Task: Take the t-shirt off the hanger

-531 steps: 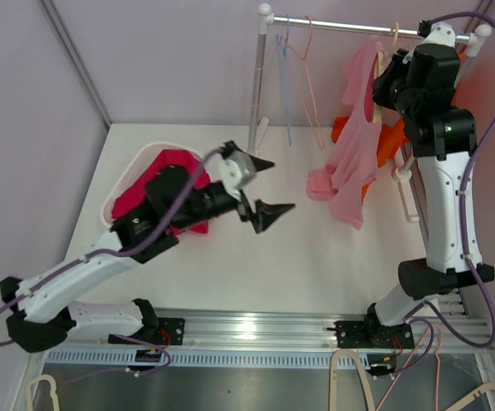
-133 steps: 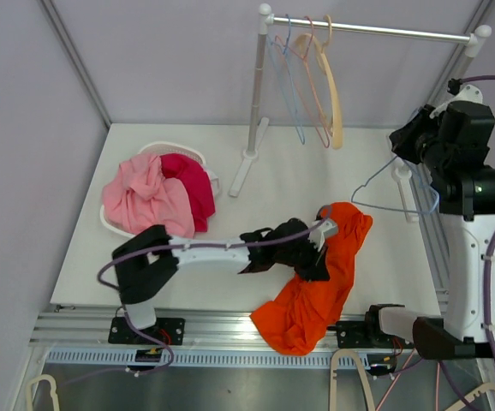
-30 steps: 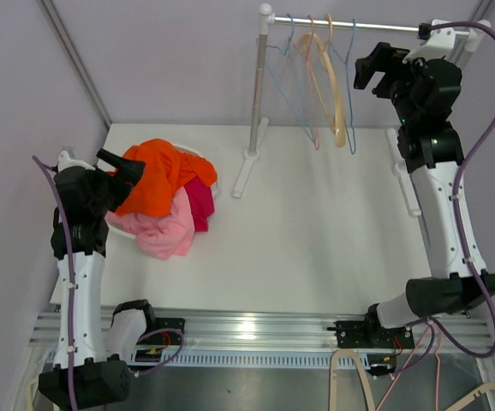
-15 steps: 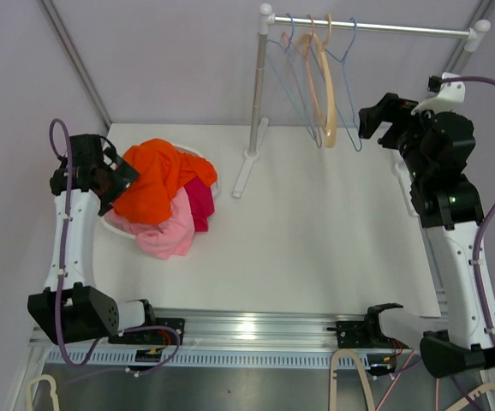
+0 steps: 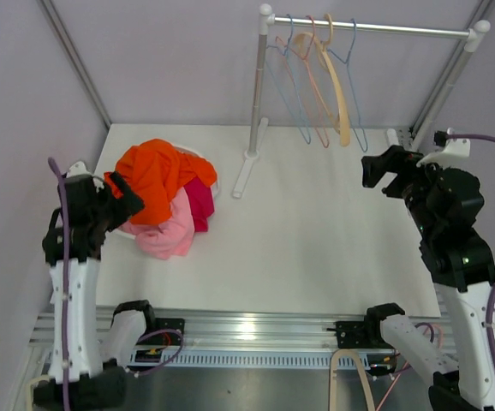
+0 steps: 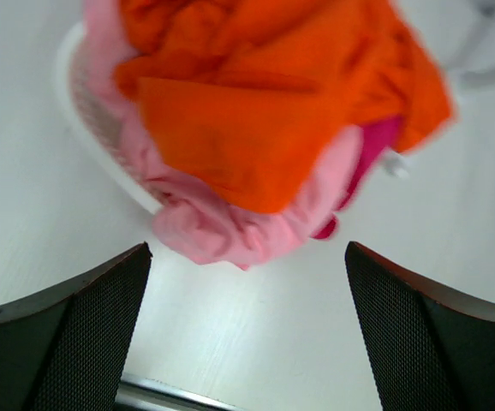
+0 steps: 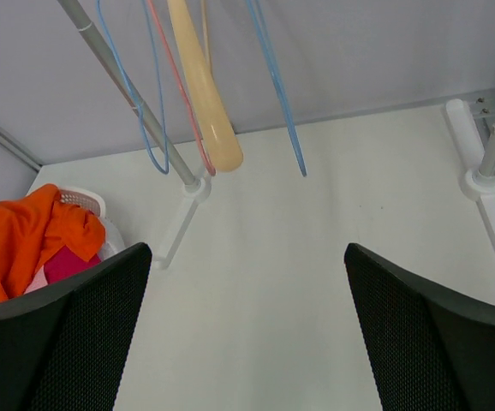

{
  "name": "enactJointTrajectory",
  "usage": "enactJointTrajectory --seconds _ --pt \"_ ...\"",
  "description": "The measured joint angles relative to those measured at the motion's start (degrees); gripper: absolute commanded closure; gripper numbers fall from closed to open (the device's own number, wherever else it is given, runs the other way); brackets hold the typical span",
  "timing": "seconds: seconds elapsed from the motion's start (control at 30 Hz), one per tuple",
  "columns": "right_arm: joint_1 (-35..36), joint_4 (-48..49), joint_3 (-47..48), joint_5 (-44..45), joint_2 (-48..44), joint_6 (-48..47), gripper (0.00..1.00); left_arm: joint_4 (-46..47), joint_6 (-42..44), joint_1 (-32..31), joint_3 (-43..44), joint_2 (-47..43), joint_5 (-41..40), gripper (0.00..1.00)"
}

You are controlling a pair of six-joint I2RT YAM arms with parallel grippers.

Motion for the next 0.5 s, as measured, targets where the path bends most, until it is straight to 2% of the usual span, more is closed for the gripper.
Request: enactJointTrajectory --seconds 0.17,0.23,0.33,0.5 --pt "0.20 -2.40 -6.03 -0.46 -10.45 1.16 0.00 5.68 4.66 -0.20 -6.58 -21.99 14.99 0.01" --pt "0.20 -3.06 -8.63 -1.66 -15.17 2.08 0.00 8.22 5.27 -0.24 -8.76 -27.93 20.00 0.01" --pt "0.20 -3.26 -12.37 -4.20 -19.93 3.85 0.01 9.84 5.75 -0.24 -13.51 -32.00 25.38 0.00" --pt "0.20 -3.87 -21.16 -8.92 -23.80 6.73 0.00 8.37 6.93 -0.31 -19.32 -33.11 32.59 0.00"
